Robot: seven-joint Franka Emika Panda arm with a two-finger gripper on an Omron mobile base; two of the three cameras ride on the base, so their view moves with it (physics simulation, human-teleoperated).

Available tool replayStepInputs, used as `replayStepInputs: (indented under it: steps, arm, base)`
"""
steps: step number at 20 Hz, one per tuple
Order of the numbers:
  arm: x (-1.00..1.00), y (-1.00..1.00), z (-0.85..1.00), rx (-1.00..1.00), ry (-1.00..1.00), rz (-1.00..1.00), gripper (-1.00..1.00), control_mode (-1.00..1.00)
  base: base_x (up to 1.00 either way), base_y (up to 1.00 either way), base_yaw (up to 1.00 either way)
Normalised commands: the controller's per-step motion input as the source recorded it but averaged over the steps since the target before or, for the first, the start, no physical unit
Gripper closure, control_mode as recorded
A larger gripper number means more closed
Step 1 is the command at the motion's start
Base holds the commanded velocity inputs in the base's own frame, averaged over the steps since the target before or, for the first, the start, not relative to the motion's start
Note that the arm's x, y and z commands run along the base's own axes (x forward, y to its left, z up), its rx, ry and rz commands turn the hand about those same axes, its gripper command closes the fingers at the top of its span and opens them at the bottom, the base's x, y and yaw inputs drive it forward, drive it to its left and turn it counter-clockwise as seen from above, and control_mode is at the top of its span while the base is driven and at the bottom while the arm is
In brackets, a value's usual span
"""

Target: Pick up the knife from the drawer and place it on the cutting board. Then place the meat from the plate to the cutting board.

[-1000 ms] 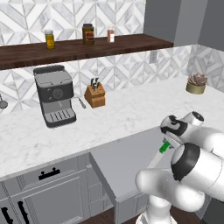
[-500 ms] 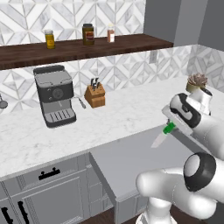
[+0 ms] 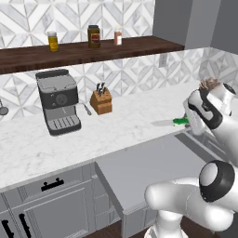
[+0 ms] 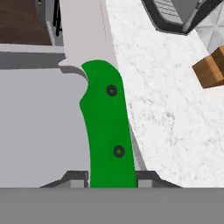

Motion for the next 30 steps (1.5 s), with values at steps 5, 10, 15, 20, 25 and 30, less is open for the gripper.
replayStepInputs:
  steps: [5,10,15,20,25,30]
  arm:
    - [0.05,0.25,0.25,0.02,0.18,-0.55,1.0,-1.0]
    - [0.0,0.39,0.01,0.05,0.07,-0.76,1.0,-1.0]
    - [-0.03,0.26,0.0,0.06,0.06,-0.56,1.0,-1.0]
    - [-0.02,0.02,0.0,0.01,0.0,-0.03,1.0,1.0]
    - [0.0,0.0,0.0,0.0,0.0,0.0,1.0,1.0]
    - [0.0,0.0,0.0,0.0,0.0,0.0,1.0,1.0]
  base:
    - [0.0,0.0,0.0]
    - [0.0,0.0,0.0]
    - [0.0,0.0,0.0]
    - [-0.09,0.04,-0.02]
    - [-0.46,0.0,-0.47]
    - [-0.54,0.0,-0.66]
